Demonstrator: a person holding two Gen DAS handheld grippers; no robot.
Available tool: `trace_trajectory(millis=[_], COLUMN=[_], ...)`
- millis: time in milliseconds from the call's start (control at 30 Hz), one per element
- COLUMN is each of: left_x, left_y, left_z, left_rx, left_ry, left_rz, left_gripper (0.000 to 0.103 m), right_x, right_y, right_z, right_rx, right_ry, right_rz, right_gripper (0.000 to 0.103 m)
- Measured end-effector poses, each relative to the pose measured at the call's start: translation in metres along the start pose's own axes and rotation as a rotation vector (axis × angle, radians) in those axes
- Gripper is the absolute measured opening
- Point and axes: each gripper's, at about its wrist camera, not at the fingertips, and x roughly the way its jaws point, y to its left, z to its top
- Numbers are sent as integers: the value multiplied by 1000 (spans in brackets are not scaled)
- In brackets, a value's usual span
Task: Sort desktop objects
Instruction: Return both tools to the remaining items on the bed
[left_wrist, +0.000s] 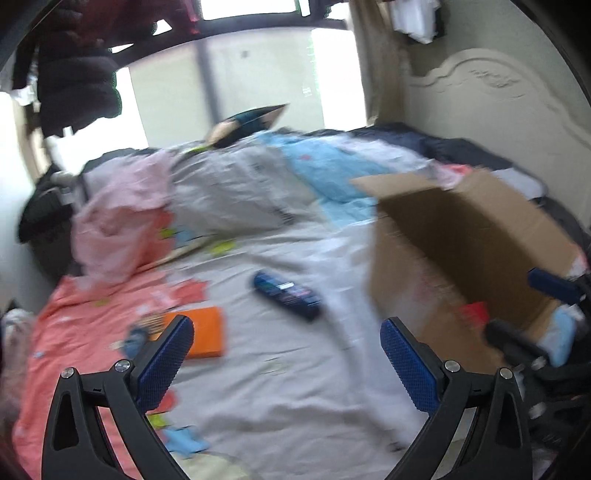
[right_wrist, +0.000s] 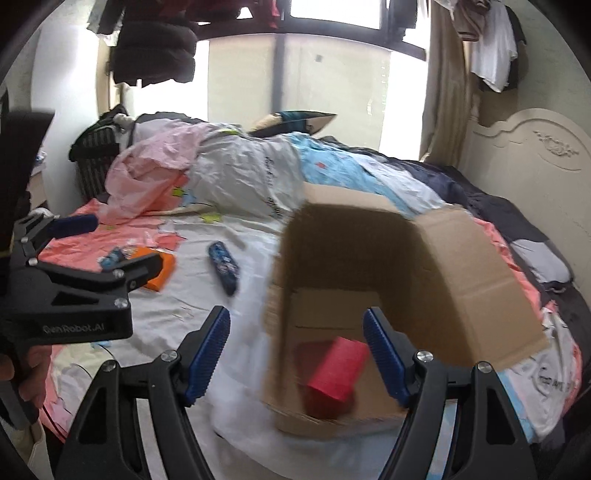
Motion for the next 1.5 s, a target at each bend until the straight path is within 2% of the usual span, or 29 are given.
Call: trace_trajectory(millis=[133, 467, 600, 667, 733, 933, 1033, 1167, 1500], left_x=[5, -29, -56, -73, -88, -114, -104, -81, 14], left_y=[47, 151, 172, 181, 187, 205, 208, 208, 225], left_z=[-18, -55, -57, -55, -53, -50, -51, -51, -50], left_rx=[-37, -237, -212, -204, -201, -235, -229, -211, -246], left_ry=[40, -19, -59, -78, -97, -118, -98, -70, 48], left_rz=[67, 130, 172, 176, 182, 177, 163, 178, 135], left_gripper=[103, 103, 103, 103, 103, 103, 103, 103, 103], right_x=[15, 45, 49, 46, 37, -4, -13, 3, 100], right_y=[31, 103, 123, 132, 139, 138, 140, 150, 177], right_z=[8, 25, 35, 39, 45, 69, 79, 84, 78], right_rx=[1, -31, -40, -63, -77, -9, -19, -52, -103], right_ry=[9, 43, 68, 78, 64, 5, -7, 14, 136], right_rz=[73, 126, 158, 145, 126, 167, 153, 149, 175], right_gripper=[71, 71, 71, 71, 71, 71, 74, 75, 75])
